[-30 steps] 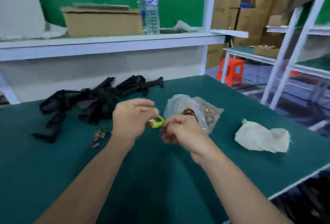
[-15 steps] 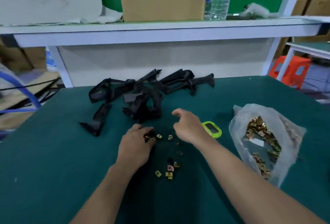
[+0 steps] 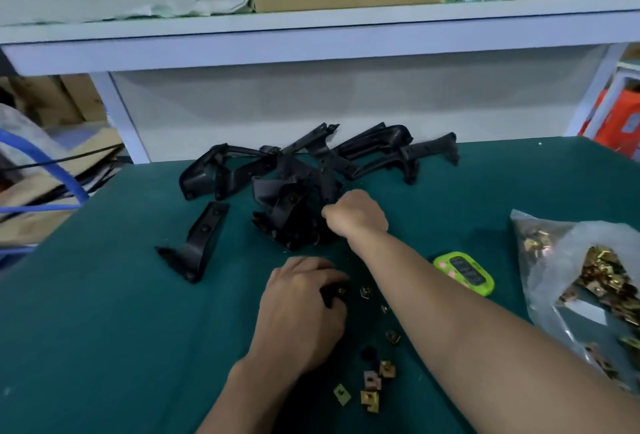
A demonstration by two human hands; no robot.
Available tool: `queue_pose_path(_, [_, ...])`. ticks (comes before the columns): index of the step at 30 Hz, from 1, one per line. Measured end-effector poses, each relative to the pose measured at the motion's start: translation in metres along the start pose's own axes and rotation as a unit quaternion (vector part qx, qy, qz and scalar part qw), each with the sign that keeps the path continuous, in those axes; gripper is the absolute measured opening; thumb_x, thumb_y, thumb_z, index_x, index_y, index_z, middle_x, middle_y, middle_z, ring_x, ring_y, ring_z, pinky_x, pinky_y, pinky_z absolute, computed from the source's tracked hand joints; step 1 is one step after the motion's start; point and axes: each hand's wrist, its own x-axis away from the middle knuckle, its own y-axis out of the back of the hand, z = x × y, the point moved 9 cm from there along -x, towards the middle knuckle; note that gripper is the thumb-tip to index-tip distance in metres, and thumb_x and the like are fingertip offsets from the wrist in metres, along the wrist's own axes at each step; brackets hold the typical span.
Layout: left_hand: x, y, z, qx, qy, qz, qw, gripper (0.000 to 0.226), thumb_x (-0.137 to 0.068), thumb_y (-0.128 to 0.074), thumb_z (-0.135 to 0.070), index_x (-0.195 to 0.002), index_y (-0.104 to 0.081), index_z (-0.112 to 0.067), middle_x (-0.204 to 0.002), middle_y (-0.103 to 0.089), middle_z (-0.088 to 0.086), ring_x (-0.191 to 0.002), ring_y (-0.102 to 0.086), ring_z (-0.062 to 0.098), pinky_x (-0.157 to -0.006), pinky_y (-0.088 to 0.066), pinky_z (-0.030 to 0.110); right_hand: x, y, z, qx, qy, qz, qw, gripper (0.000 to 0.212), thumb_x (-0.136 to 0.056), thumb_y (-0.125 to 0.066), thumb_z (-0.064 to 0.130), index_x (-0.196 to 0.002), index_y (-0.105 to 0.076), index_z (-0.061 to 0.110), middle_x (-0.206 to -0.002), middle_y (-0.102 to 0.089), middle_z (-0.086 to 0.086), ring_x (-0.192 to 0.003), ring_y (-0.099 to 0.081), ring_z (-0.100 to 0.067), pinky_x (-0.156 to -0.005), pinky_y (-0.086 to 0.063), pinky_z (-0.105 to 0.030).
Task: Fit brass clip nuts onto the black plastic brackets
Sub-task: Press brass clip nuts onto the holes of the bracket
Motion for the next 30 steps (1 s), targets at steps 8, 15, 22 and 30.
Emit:
queue_pose_path(8, [0.001, 0.007, 0.005, 0.034, 0.036, -0.032, 0.998, 0.010, -0.082, -0.082, -0.025, -0.090, -0.079, -0.031, -0.092, -0.066, -0.025, -0.097, -0.045, -0.008, -0.089, -0.035, 0.023, 0.040, 0.070, -0.009, -0.093, 0.152, -0.143, 0.974, 0.028, -0.097, -0.057, 0.018, -0.076, -0.039, 0.023, -0.071, -0.052, 0.001, -0.061, -0.046, -0.020, -0.048, -0.032, -0.033])
queue_pose_path(15, [0.014, 0.022, 0.015, 0.028, 0.157, -0.130, 0.979, 0.013, -0.076, -0.085, -0.034, -0.086, -0.080, -0.041, -0.083, -0.074, -0.016, -0.084, -0.064, 0.014, -0.073, -0.042, 0.026, 0.102, 0.116, -0.044, -0.072, 0.189, -0.214, 0.956, 0.023, -0.091, -0.058, 0.015, -0.079, -0.039, 0.019, -0.068, -0.058, 0.001, -0.061, -0.049, -0.019, -0.050, -0.038, -0.032])
queue_pose_path(22, [0.008, 0.003, -0.015, -0.063, 0.015, -0.040, 0.997, 0.041, -0.084, -0.078, -0.028, -0.124, -0.073, -0.032, -0.133, -0.066, -0.015, -0.132, -0.046, 0.016, -0.107, -0.031, 0.032, 0.133, 0.106, -0.095, -0.304, 0.112, -0.085, 0.942, 0.051, -0.086, -0.055, -0.009, -0.095, -0.056, 0.041, -0.084, -0.073, 0.006, -0.077, -0.074, -0.008, -0.067, -0.057, -0.030])
queue_pose_path(30, [0.011, -0.006, -0.036, -0.037, -0.034, -0.033, 0.998, 0.024, -0.072, -0.090, -0.019, -0.089, -0.078, -0.031, -0.084, -0.070, -0.021, -0.094, -0.055, 0.009, -0.086, -0.030, 0.022, 0.128, 0.081, -0.127, -0.438, 0.018, -0.060, 0.897, 0.017, -0.071, -0.062, 0.012, -0.069, -0.053, 0.026, -0.069, -0.057, 0.000, -0.074, -0.058, -0.022, -0.069, -0.046, -0.039])
